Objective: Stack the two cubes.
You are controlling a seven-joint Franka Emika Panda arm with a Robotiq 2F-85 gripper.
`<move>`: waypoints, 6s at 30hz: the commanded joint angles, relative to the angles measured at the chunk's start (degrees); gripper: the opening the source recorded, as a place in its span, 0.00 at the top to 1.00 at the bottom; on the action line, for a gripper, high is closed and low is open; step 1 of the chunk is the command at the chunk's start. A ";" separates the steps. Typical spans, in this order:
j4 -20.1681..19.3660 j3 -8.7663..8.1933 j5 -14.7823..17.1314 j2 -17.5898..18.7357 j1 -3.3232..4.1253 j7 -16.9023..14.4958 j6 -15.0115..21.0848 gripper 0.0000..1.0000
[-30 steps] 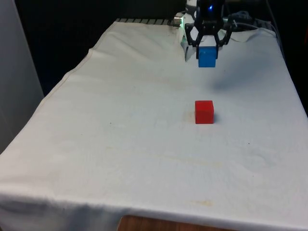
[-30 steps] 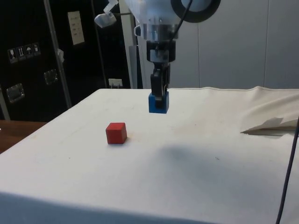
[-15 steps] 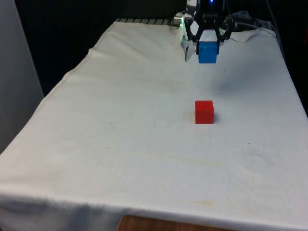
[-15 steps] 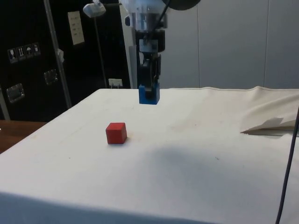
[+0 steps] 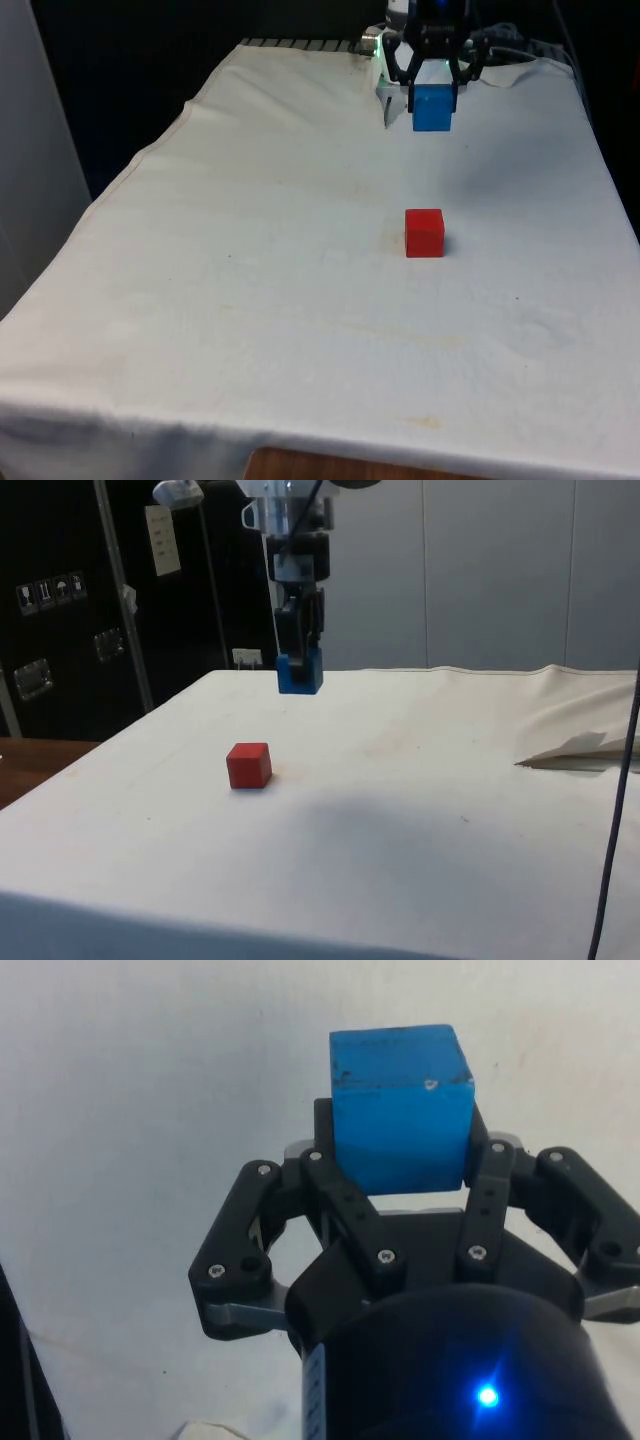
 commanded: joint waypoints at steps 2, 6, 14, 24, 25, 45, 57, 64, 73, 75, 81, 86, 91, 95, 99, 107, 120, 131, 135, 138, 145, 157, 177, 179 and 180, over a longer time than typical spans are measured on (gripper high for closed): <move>1.26 -0.06 0.40 0.69 -0.06 -0.34 -1.26 0.98; 2.69 -0.06 0.40 1.43 -0.06 -0.40 -2.18 0.98; 5.96 -0.11 0.52 3.32 -0.06 -0.46 -4.07 0.98; 9.85 -0.40 0.34 6.30 -0.11 -0.52 -5.04 0.98; 10.14 -0.40 0.29 6.53 -0.11 -0.46 -5.04 0.98; 16.16 -0.46 0.57 12.38 -0.46 -0.74 -4.58 0.98; 17.13 -0.29 0.92 16.10 -0.63 -0.80 -1.89 0.98; 18.39 -0.34 0.80 18.05 -0.74 -0.74 -1.26 0.98; 20.40 -0.34 0.69 20.51 -0.86 -0.69 -1.09 0.98; 20.68 -0.34 0.63 21.03 -0.86 -0.63 -0.92 0.98; 20.97 -0.40 0.46 22.29 -0.80 -0.46 0.11 0.98; 20.80 -0.46 0.34 23.15 -0.69 -0.34 1.38 0.98; 20.74 -0.40 0.29 23.72 -0.69 -0.34 2.18 0.98; 20.68 -0.40 0.34 24.35 -0.69 -0.40 3.21 0.98; 20.57 -0.40 0.29 24.52 -0.69 -0.40 3.44 0.98; 20.11 -0.57 0.11 24.18 -0.80 -0.52 3.15 0.98; 19.71 -0.69 0.06 24.24 -0.74 -0.46 3.15 0.98; 19.77 -0.69 0.06 24.29 -0.74 -0.40 2.92 0.98; 19.77 -0.69 0.06 24.29 -0.74 -0.40 2.86 0.64; 19.77 -0.69 0.06 24.29 -0.69 -0.40 2.86 0.44; 19.77 -0.69 0.06 24.29 -0.69 -0.34 2.86 0.00; 19.94 -0.69 0.06 21.83 -0.69 -0.29 0.46 0.00; 20.57 -0.69 0.06 16.62 -0.69 -0.40 -4.13 0.00; 20.63 -0.69 0.06 16.16 -0.69 -0.40 -4.53 0.00; 20.40 -0.69 0.06 16.44 -0.74 -0.40 -3.72 0.00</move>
